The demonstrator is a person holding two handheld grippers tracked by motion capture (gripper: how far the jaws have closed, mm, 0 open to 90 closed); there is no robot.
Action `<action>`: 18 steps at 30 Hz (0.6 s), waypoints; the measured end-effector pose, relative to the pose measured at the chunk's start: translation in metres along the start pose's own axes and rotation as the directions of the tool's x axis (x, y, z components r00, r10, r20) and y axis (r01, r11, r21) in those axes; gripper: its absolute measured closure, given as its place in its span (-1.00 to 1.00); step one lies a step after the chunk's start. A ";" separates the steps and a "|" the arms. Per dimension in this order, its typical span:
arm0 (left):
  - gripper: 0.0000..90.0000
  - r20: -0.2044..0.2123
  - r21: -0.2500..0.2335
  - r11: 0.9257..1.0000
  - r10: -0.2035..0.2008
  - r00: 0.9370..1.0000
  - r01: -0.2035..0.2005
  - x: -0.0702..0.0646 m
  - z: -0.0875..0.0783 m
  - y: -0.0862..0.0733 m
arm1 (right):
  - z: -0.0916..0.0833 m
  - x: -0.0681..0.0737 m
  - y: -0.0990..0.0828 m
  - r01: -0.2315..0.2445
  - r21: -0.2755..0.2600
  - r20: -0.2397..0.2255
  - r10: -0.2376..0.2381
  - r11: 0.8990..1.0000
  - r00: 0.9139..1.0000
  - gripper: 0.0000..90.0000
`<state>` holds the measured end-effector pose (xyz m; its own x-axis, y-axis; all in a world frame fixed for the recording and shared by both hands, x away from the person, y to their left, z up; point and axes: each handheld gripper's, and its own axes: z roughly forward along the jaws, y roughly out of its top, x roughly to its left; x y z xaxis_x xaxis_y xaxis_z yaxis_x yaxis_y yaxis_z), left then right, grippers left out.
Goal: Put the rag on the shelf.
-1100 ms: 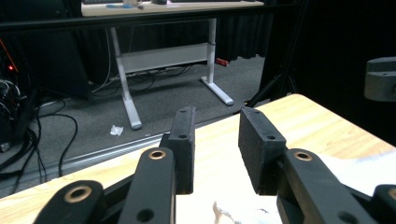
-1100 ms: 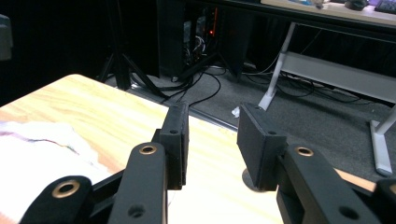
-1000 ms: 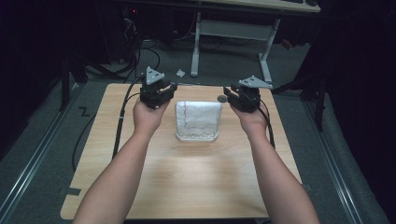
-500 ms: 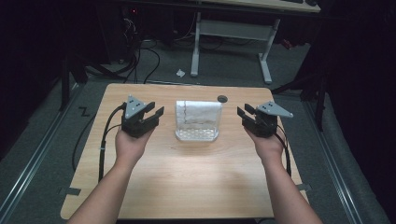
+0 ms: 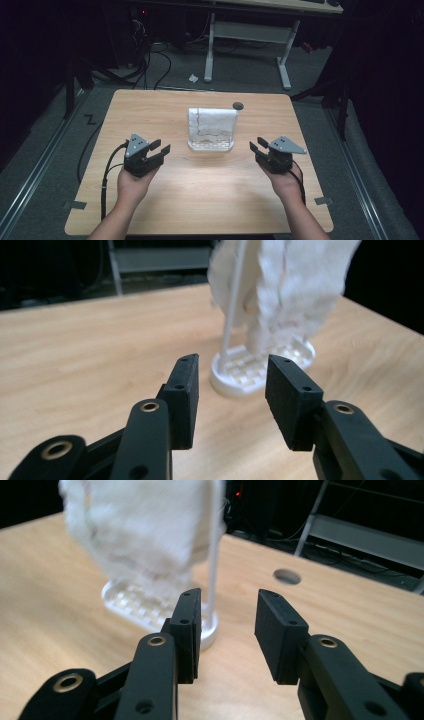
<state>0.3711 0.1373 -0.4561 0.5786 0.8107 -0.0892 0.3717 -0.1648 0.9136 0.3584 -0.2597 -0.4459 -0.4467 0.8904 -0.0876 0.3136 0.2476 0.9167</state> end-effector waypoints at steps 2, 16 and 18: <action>0.27 0.016 0.026 1.000 0.003 1.000 -0.004 -0.004 0.004 -0.009 | 0.001 0.007 -0.009 0.002 0.017 -0.018 -0.001 1.000 1.000 0.39; 0.05 0.165 0.225 0.973 0.004 0.986 -0.042 -0.032 0.007 -0.071 | 0.012 0.049 -0.067 0.002 0.152 -0.107 0.014 0.988 0.994 0.32; 0.03 0.179 0.249 0.968 -0.023 0.984 -0.022 -0.034 0.008 -0.077 | 0.012 0.055 -0.073 0.016 0.172 -0.115 0.003 0.985 0.993 0.31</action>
<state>0.3290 0.1180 -0.5262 0.6901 0.7010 -0.1799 0.5276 -0.3171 0.7881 0.3205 -0.2242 -0.5226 -0.5391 0.8414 -0.0390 0.4457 0.3242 0.8344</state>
